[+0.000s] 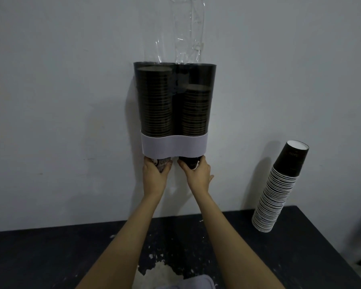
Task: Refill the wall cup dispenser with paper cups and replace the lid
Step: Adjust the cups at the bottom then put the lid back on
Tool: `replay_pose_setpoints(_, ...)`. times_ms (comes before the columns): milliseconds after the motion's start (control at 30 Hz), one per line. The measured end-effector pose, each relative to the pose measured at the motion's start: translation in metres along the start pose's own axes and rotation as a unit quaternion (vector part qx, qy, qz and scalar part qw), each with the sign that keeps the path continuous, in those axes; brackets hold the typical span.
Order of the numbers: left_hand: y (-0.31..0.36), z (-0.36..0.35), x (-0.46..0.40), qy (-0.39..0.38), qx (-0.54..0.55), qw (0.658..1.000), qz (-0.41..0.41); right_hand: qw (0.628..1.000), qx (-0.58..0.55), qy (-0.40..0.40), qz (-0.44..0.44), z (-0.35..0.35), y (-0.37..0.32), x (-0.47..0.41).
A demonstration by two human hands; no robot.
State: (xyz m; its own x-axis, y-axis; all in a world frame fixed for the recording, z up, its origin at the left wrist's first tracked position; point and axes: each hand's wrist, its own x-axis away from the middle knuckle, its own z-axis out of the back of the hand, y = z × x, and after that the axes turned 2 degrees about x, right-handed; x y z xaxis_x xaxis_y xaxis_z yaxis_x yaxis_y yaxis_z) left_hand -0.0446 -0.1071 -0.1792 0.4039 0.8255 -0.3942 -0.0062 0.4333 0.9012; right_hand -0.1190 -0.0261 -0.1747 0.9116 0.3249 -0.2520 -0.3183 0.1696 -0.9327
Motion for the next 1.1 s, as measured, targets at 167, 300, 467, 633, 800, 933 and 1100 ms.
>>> replay_pose_setpoints(167, 0.002, 0.003, -0.001, -0.014, -0.025, 1.000, 0.006, 1.000, 0.020, -0.020, -0.003, 0.002, 0.002, -0.003)
replay_pose_setpoints(300, -0.004, 0.004, 0.014, -0.050, -0.089, 0.994, 0.043, 0.995, 0.071, -0.057, -0.046, 0.010, 0.025, 0.008)
replay_pose_setpoints(467, -0.037, 0.027, 0.066, -0.125, -0.214, 0.961, 0.123, 0.976, 0.102, -0.108, -0.161, 0.045, 0.091, 0.071)
replay_pose_setpoints(633, -0.083, 0.066, 0.158, -0.254, -0.301, 0.903, 0.171, 0.944, 0.159, -0.142, -0.253, 0.090, 0.152, 0.161)
replay_pose_setpoints(800, -0.120, 0.092, 0.233, -0.324, -0.419, 0.831, 0.169, 0.912, 0.249, -0.194, -0.263, 0.097, 0.181, 0.216)
replay_pose_setpoints(933, -0.133, 0.093, 0.268, -0.353, -0.435, 0.798, 0.222, 0.895, 0.276, -0.234, -0.261, 0.091, 0.184, 0.227)
replay_pose_setpoints(1100, -0.124, 0.082, 0.279, -0.331, -0.346, 0.839, 0.259, 0.887, 0.289, -0.236, -0.273, 0.085, 0.180, 0.223)
